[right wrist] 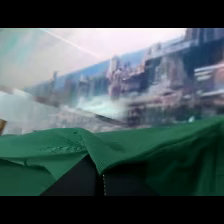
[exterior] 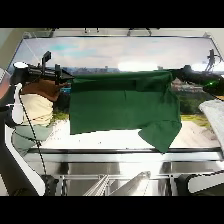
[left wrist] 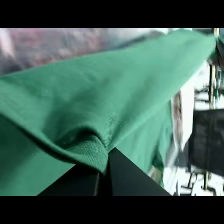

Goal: Fold the shirts.

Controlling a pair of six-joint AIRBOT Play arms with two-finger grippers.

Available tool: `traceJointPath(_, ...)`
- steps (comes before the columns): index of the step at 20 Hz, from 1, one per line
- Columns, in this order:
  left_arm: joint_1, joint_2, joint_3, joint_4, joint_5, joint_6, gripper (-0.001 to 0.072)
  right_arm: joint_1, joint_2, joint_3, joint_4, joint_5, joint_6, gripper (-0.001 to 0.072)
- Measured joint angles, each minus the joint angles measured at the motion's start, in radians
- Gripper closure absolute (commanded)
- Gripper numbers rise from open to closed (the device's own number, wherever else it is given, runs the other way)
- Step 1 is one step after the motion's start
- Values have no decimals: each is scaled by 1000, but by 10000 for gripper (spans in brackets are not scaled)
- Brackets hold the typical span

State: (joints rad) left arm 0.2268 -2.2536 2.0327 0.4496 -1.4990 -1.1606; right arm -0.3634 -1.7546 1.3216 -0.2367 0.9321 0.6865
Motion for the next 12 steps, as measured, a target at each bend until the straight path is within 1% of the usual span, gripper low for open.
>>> traceJointPath(2,-11,-2,-33,25,25,13,696,-3,-26,10,-63,-6,9,696)
traceJointPath(6,-53,-3,-64,142,47,21,696,-4,-79,17,-216,-11,61,692)
traceJointPath(7,-63,-3,-67,172,49,18,657,-4,-86,18,-251,-10,75,559)
traceJointPath(8,-70,-3,-69,203,50,8,449,-4,-91,19,-280,-11,82,346)
traceJointPath(9,-75,-3,-70,229,50,-10,333,-6,-93,19,-306,-11,91,319)
traceJointPath(10,-77,-3,-65,228,34,-23,143,-9,-93,20,-328,-3,97,319)
traceJointPath(11,-78,-1,-52,235,11,-38,83,-14,-87,20,-348,18,106,322)
traceJointPath(12,-77,-1,-32,249,-14,-59,82,-23,-77,20,-366,42,120,384)
